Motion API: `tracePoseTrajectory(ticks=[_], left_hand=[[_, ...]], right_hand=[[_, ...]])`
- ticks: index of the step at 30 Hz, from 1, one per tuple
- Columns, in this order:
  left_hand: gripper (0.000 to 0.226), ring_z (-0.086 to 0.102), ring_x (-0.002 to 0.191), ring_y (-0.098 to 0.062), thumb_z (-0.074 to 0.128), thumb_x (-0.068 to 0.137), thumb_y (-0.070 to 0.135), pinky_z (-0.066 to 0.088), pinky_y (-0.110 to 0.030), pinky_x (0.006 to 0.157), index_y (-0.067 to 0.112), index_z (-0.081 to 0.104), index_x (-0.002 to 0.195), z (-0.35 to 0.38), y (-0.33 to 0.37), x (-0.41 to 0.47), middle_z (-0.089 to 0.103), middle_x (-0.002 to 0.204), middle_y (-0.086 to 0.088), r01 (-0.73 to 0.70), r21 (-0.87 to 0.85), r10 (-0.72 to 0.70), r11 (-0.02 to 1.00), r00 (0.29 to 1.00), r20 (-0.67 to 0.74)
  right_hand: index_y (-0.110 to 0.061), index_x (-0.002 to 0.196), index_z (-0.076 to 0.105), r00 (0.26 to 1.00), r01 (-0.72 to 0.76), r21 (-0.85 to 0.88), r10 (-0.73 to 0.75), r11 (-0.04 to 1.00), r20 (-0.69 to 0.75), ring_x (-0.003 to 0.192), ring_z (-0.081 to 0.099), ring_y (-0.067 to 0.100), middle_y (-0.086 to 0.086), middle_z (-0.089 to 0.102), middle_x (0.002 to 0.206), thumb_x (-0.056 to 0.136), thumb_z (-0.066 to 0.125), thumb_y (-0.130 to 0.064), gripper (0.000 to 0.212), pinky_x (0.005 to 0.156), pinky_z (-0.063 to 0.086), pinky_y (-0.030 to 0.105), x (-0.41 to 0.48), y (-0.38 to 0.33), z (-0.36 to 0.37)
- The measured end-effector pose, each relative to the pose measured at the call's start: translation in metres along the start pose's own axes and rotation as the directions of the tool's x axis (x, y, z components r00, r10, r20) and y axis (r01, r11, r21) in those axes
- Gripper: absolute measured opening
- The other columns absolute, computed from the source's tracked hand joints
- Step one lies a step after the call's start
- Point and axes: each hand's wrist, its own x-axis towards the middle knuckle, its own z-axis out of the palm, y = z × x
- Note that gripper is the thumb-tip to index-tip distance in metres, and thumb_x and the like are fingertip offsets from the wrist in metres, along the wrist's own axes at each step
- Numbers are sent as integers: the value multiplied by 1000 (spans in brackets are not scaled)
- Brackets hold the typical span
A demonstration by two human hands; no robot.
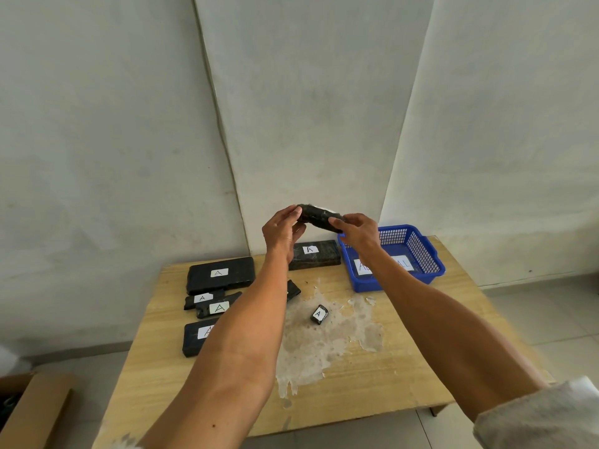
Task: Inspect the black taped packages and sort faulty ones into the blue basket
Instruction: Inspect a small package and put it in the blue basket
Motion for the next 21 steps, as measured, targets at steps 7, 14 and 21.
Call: tracePoseTrajectory(ticks=[7, 14, 21], left_hand=[[40, 72, 103, -29, 84, 78, 8, 62, -39, 78, 9, 70, 115, 8, 7, -2, 73, 112, -14, 15, 55, -21, 998, 995, 97], [30, 71, 103, -24, 83, 79, 11, 62, -36, 80, 5, 74, 106, 20, 11, -3, 76, 104, -11, 73, 169, -103, 983, 978, 180], [13, 72, 95, -25, 82, 78, 6, 61, -32, 82, 7, 73, 87, 17, 7, 6, 76, 95, -10, 39, 164, -57, 986, 993, 107]], right_hand=[[-21, 132, 63, 982, 185, -221, -175, 957, 64, 112, 61, 21, 4, 67, 127, 73, 89, -20, 64, 90, 43, 27, -9, 6, 2], [-16, 132, 64, 981, 193, -268, -183, 944, 61, 107, 68, 23, 5, 71, 122, 78, 85, -18, 58, 98, 53, 44, -6, 8, 7], [-16, 131, 64, 970, 244, -259, -237, 935, 56, 106, 68, 23, 7, 72, 120, 80, 82, -12, 54, 91, 50, 30, -7, 11, 11]])
